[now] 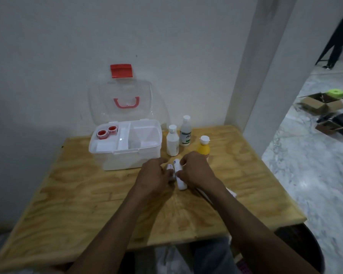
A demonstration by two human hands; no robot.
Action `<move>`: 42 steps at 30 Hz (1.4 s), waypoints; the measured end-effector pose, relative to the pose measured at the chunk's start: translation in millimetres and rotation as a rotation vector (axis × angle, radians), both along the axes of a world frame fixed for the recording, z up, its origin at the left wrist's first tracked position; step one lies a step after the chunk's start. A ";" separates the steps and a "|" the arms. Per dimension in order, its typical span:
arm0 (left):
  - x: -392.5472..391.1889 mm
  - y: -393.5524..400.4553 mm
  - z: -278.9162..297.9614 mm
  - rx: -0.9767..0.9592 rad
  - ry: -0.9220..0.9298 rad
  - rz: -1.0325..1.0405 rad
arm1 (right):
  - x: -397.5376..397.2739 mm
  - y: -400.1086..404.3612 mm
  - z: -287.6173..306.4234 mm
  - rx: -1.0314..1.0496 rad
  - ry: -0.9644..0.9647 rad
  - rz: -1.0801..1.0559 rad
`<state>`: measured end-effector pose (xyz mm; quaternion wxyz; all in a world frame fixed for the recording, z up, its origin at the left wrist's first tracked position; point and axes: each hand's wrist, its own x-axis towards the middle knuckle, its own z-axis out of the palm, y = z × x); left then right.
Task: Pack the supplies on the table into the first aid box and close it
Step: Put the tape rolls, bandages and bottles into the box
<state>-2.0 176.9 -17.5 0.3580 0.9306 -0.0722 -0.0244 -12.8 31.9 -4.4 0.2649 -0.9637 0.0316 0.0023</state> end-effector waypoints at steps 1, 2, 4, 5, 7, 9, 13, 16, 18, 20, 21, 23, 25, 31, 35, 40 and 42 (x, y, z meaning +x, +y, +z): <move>1.2 0.6 0.4 0.006 0.028 -0.018 | 1.0 -0.4 -1.2 -0.003 0.011 -0.001; 2.2 1.6 0.6 0.012 0.047 -0.036 | 1.3 -0.8 -1.6 -0.002 0.024 -0.002; 1.9 4.2 0.3 0.012 0.055 -0.056 | 1.3 -0.9 -1.4 0.013 0.043 -0.007; 0.9 5.3 0.0 -0.005 0.050 -0.056 | 1.3 -0.5 -1.0 0.023 0.051 -0.009; -2.3 6.0 -1.0 -0.063 0.037 -0.046 | 0.9 0.1 -0.4 0.051 0.080 -0.010; -7.2 6.1 -2.2 -0.122 0.022 -0.025 | 0.6 0.4 0.8 0.081 0.100 -0.006; -13.5 9.8 -6.5 -0.229 -0.025 0.022 | -1.3 0.5 4.6 0.178 0.110 0.004; -19.8 13.6 -4.6 -0.329 -0.065 0.046 | -6.6 2.1 10.8 0.298 0.114 0.000; -26.0 18.3 0.5 -0.386 -0.094 0.046 | -10.9 3.5 14.8 0.357 0.120 0.033; -32.5 26.7 8.1 -0.433 -0.111 0.054 | -15.5 6.2 20.1 0.426 0.111 0.051; -35.6 32.3 12.5 -0.456 -0.119 0.063 | -17.3 8.2 23.1 0.461 0.091 0.055; -40.7 45.1 23.4 -0.494 -0.141 0.088 | -18.7 14.4 31.2 0.517 0.028 0.058; -43.8 59.7 35.4 -0.498 -0.172 0.124 | -17.6 24.0 43.6 0.557 -0.028 0.077; -27.4 110.8 66.9 -0.398 -0.316 0.239 | 1.8 58.8 83.9 0.585 -0.139 0.154; -3.4 136.9 81.1 -0.244 -0.338 0.321 | 30.6 84.7 95.9 0.566 -0.137 0.142; 28.9 150.4 90.3 -0.053 -0.312 0.305 | 66.3 113.9 101.3 0.522 -0.110 0.125; 42.2 152.0 87.9 0.019 -0.274 0.276 | 77.2 124.2 102.0 0.477 -0.092 0.129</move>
